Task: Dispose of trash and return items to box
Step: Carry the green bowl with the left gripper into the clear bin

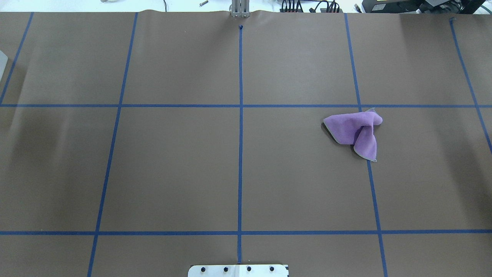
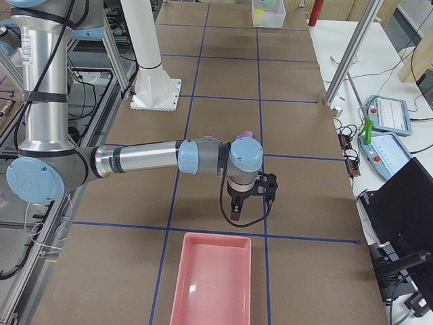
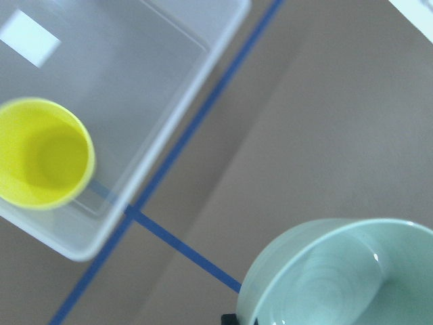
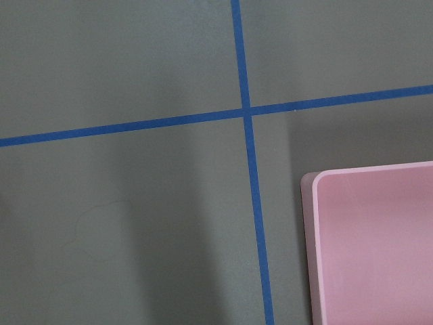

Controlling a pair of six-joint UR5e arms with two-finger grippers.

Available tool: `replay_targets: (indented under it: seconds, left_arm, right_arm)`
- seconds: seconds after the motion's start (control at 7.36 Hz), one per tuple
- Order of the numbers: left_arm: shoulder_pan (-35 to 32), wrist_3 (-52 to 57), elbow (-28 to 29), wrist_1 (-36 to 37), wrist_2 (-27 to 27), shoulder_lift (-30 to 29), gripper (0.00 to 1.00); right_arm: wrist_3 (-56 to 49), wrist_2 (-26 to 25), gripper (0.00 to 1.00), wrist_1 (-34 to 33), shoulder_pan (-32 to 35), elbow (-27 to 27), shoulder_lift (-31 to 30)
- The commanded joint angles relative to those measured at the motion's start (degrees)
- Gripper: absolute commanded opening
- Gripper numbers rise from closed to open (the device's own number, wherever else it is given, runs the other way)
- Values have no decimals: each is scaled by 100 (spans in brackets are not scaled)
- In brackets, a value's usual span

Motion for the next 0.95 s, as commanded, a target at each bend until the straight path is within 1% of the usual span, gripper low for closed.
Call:
replay_targets:
  seconds: [0.0,0.14,0.41,0.54,0.68,0.81]
  left_arm:
    - [-263,61,1219,-79,147,-438,0]
    - [-281,96,1625,-280,523,-571,0]
    - [-281,26,2766,-815,954,-1071,0]
    - [-281,-140,2998,-853,1366,-1238,0]
    - [-246,-872,3026,-1097,1631,-1266,0]
    - [-220,-1419,3270,-1569,1729,-1249,0]
  right_arm:
    - [1,8,100,0,-5,30,-8]
    - [-7,8,100,0,-5,47,-8]
    - [-8,8,100,9,-14,56,-17]
    - [-8,8,100,9,-5,56,-9]
    - [-8,8,100,9,-14,74,-26]
    - [-8,8,100,0,-14,126,-43]
